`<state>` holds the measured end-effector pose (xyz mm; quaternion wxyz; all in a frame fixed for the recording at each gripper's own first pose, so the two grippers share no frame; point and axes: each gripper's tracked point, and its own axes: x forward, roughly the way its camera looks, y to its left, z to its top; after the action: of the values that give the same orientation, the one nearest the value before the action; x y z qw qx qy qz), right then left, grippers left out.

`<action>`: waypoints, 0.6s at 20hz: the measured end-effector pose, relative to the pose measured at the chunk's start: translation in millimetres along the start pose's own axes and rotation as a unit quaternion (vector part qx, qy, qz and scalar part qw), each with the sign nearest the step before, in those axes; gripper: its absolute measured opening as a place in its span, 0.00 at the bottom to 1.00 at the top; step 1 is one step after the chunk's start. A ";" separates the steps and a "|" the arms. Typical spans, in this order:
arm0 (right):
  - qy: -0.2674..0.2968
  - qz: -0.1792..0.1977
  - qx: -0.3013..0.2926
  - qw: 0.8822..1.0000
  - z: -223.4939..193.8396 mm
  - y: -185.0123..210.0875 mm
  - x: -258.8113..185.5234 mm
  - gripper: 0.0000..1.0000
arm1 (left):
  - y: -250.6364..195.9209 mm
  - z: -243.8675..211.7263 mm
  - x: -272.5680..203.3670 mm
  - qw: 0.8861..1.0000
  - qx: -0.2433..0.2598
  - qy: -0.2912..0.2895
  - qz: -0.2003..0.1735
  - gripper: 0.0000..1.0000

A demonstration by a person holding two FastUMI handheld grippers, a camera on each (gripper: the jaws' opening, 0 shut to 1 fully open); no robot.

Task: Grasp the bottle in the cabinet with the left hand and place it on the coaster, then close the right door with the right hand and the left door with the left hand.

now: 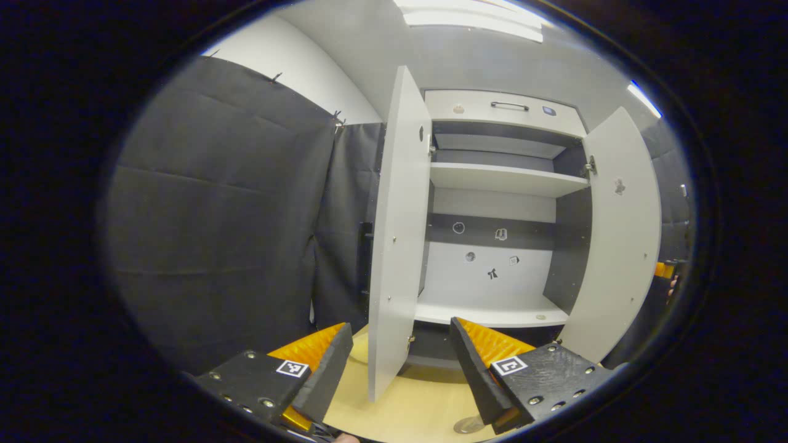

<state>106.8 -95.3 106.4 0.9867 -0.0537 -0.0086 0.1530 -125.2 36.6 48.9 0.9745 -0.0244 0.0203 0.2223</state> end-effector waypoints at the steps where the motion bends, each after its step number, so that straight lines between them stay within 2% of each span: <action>1: -0.001 -0.005 -0.008 1.000 1.8 1.4 0.2 0.97 | 2.7 -0.6 1.0 1.000 -0.006 0.001 -0.005 0.95; 2: 0.000 -0.009 -0.010 1.000 1.8 5.7 0.3 0.97 | 7.6 -1.6 3.7 1.000 -0.006 0.001 -0.008 0.92; 4: 0.004 -0.009 -0.001 1.000 -0.3 18.4 -2.1 0.97 | 23.9 -3.6 10.3 1.000 0.008 0.004 0.002 0.92; 5: 0.005 -0.007 0.000 1.000 -0.1 26.2 -2.8 0.97 | 30.0 -4.2 12.9 1.000 0.014 0.004 0.005 0.84; 6: 0.005 -0.006 -0.001 1.000 0.0 34.1 -2.7 0.97 | 32.5 -3.8 13.7 1.000 0.015 0.004 0.003 0.92; 9: 0.005 -0.001 -0.007 1.000 -0.3 57.3 -0.3 0.97 | 43.2 -3.6 16.7 1.000 0.007 0.001 -0.006 0.92; 10: 0.003 -0.003 -0.007 1.000 0.2 62.9 0.3 0.97 | 48.4 -4.7 17.3 1.000 0.007 0.001 -0.005 0.84; 11: 0.001 -0.003 -0.008 1.000 0.9 68.1 1.4 0.97 | 55.6 -5.4 18.8 1.000 0.008 0.002 -0.002 0.92; 12: -0.003 -0.003 -0.005 1.000 2.5 74.5 3.5 0.97 | 62.8 -6.7 19.5 1.000 0.009 0.003 0.001 0.85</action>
<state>87.6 -23.4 100.9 0.9869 -0.0577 -0.0123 0.1499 -135.1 101.2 38.9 0.9745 -0.0165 0.0248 0.2226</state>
